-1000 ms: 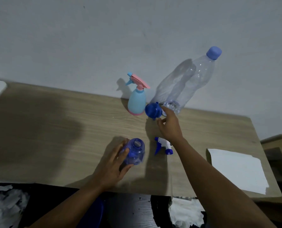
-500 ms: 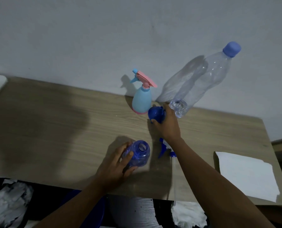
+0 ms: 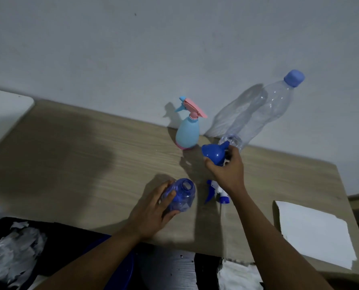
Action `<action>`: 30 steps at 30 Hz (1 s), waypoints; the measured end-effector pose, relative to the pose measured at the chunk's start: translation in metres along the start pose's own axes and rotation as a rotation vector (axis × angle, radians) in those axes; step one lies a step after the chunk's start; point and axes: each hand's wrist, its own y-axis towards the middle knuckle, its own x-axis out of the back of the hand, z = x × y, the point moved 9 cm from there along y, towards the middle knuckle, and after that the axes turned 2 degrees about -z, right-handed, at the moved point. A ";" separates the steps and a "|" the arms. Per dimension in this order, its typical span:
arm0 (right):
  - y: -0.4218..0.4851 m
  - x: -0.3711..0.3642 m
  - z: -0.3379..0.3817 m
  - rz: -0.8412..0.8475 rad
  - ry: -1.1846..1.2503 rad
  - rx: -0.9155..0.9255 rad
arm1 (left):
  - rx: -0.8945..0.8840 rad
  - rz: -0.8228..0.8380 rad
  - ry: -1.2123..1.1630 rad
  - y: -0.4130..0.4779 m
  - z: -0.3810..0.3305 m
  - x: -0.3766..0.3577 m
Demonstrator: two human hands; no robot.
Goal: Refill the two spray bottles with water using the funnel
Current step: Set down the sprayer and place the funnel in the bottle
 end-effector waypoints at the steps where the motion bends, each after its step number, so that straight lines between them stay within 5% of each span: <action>1: -0.006 0.006 0.001 -0.004 0.049 -0.031 | -0.012 -0.009 -0.032 -0.001 -0.002 0.001; 14: -0.066 0.040 0.016 0.157 0.543 -0.205 | 0.077 -0.017 -0.105 -0.016 -0.004 -0.007; 30: -0.098 0.019 0.110 0.367 -0.079 0.270 | 0.073 0.048 -0.091 -0.017 -0.006 -0.014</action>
